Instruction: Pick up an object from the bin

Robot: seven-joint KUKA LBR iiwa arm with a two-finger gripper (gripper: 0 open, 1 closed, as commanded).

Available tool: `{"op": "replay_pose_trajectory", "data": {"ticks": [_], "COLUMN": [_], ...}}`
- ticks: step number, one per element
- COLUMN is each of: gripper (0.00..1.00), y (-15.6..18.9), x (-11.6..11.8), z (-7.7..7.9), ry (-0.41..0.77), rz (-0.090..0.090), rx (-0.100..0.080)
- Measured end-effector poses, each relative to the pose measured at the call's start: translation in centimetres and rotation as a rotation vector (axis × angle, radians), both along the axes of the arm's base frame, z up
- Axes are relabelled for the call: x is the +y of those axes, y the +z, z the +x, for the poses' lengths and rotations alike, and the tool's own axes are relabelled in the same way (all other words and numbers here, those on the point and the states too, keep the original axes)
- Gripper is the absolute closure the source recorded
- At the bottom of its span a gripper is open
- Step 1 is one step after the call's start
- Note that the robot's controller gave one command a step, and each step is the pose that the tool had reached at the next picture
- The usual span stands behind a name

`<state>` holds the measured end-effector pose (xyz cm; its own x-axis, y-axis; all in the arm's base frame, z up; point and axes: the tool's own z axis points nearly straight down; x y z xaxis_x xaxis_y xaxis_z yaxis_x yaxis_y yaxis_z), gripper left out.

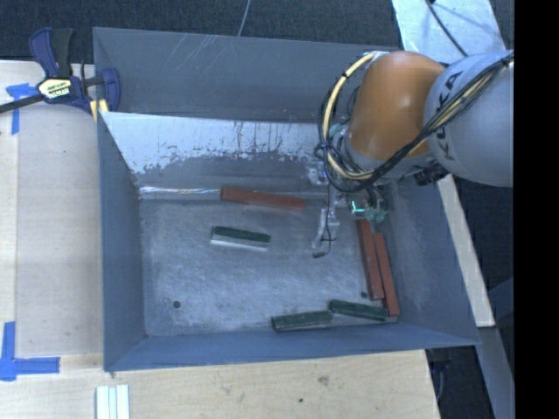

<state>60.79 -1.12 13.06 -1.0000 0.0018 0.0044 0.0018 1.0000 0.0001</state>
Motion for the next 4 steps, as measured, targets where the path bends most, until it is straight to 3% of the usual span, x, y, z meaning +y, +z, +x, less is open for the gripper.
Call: {"op": "replay_pose_trajectory", "data": {"ticks": [1, 2, 3, 4], "gripper": [0.0, 0.0, 0.0, 0.0], "y": [0.4, -2.8, 0.6, -2.6], "x": [0.0, 6.2, 10.4, 11.1], "z": [0.2, -0.7, -0.4, -0.6], "ry": [0.0, 0.123, 0.026, -0.024], "rz": [0.0, 0.0, 0.001, 0.001], "rx": [-0.008, -0.008, -0.009, -0.008]}}
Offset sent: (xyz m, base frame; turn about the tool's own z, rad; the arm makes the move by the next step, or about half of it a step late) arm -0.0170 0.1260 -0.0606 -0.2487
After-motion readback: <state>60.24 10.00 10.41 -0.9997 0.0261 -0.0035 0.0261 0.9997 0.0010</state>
